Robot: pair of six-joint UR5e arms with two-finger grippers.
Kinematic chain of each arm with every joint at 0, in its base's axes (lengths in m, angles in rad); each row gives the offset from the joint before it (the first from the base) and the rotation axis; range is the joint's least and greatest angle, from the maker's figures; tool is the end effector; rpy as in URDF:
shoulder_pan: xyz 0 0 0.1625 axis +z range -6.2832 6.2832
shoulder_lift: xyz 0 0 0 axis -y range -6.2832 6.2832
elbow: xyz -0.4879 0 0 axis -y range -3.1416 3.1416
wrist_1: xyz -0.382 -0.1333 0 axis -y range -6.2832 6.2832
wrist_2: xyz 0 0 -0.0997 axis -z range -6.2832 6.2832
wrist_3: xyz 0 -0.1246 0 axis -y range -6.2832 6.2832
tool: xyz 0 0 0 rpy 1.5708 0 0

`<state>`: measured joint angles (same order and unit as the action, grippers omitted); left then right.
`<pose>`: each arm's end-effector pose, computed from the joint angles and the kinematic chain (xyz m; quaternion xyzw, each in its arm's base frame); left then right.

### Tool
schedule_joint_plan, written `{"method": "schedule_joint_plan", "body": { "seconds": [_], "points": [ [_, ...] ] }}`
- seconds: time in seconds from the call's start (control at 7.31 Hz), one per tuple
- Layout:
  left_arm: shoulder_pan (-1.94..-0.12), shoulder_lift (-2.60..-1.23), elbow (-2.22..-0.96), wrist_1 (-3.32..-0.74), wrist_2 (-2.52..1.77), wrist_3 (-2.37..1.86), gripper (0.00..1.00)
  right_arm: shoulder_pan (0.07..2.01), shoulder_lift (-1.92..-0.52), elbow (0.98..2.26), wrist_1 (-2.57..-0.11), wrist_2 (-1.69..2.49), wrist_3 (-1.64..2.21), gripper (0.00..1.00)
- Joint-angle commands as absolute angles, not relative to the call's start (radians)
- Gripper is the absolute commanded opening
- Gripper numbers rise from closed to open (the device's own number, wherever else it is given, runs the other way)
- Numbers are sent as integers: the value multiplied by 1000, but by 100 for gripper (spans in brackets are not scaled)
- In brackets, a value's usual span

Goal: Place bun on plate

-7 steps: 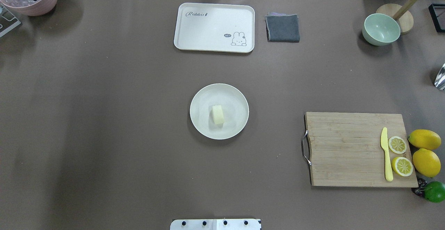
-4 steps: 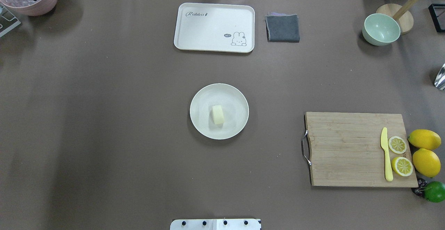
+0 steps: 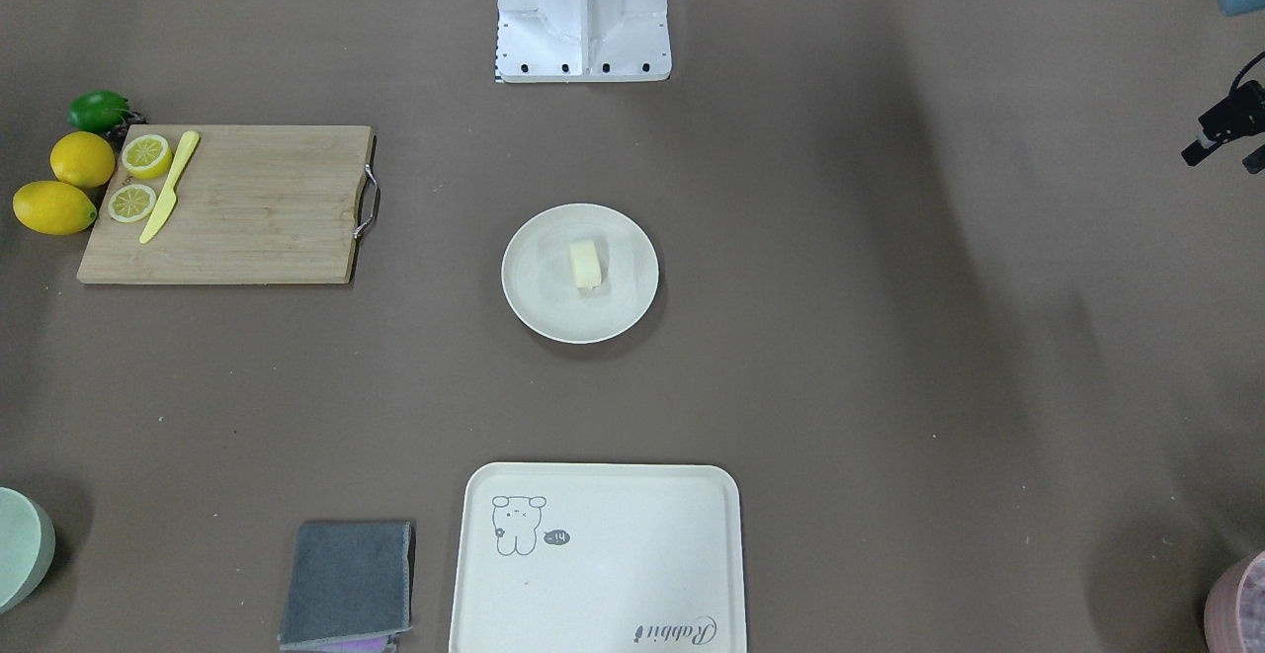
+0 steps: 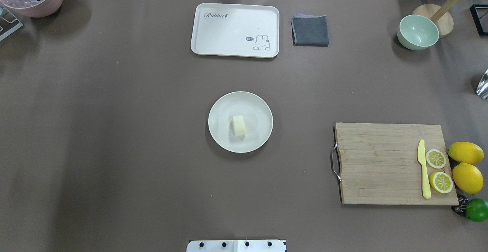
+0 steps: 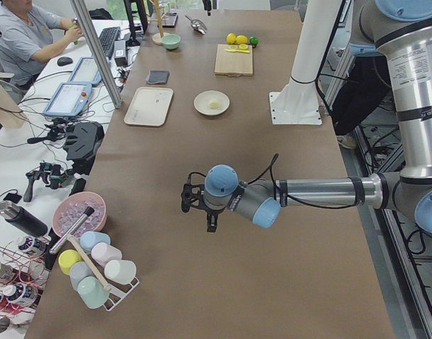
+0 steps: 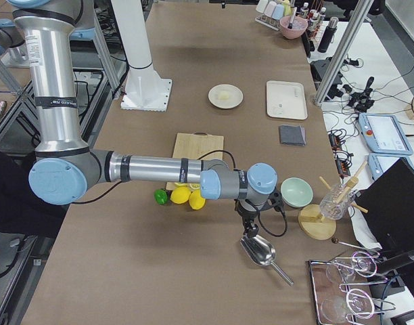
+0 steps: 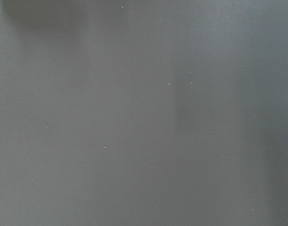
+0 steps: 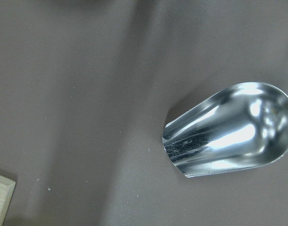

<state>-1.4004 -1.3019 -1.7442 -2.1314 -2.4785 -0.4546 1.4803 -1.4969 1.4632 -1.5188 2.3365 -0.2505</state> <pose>0.0289 -0.3747 0.6931 0.0659 0.4696 -0.0238 0.8801 -0.0002 -0.5212 0.7499 0.0383 -0.3717 -0.1608 0.9135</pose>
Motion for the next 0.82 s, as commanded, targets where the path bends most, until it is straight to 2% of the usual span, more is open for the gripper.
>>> {"method": "schedule_joint_plan", "body": {
  "seconds": [0.0,0.68],
  "points": [
    [-1397,-1298,-1746,-2131,-2506,-419,97,1480,-1500,1460,-1519,2324,-249,100],
    [-1446,-1281,-1743,-2128,-2431,-425,98,1480,-1520,1469,-1514,2322,-229,100]
  ]
}}
